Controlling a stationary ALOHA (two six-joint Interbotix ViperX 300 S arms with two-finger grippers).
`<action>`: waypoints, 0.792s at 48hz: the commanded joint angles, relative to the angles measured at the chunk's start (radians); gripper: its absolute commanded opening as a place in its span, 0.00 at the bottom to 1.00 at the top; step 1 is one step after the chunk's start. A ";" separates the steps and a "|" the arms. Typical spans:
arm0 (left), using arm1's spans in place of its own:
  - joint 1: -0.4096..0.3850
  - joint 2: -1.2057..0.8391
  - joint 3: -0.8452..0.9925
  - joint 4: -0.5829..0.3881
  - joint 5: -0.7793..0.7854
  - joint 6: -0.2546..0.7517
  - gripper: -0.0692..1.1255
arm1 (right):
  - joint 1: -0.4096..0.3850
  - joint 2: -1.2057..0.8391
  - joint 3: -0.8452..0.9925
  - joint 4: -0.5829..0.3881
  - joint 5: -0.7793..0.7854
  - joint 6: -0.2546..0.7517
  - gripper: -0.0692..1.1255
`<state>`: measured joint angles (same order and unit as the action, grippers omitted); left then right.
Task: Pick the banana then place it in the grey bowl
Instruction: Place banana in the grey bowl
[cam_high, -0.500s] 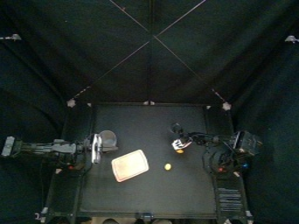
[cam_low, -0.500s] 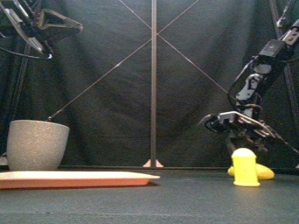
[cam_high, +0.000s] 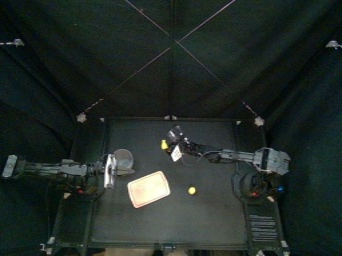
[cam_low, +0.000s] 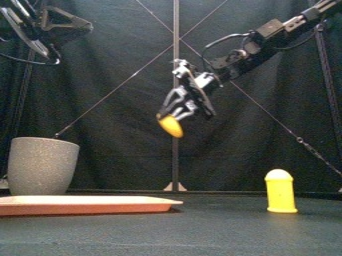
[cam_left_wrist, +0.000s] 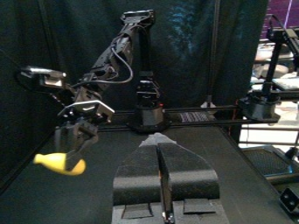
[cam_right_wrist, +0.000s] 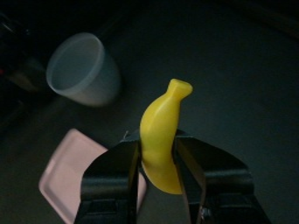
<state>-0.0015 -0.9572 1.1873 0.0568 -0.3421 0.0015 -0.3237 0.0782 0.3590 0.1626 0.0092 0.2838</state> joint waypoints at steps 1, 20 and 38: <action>-0.005 0.005 -0.017 0.011 -0.018 0.002 0.05 | 0.017 0.092 -0.130 -0.023 -0.123 0.005 0.47; -0.003 0.005 0.003 0.015 -0.028 0.002 0.05 | 0.112 0.426 -0.531 -0.002 -0.288 0.009 0.48; -0.003 0.005 0.002 0.043 -0.028 0.002 0.05 | 0.172 0.558 -0.726 -0.005 -0.196 0.008 0.53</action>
<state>-0.0031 -0.9572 1.2057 0.0890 -0.3605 0.0031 -0.1503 0.6581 -0.3252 0.1549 -0.1948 0.2915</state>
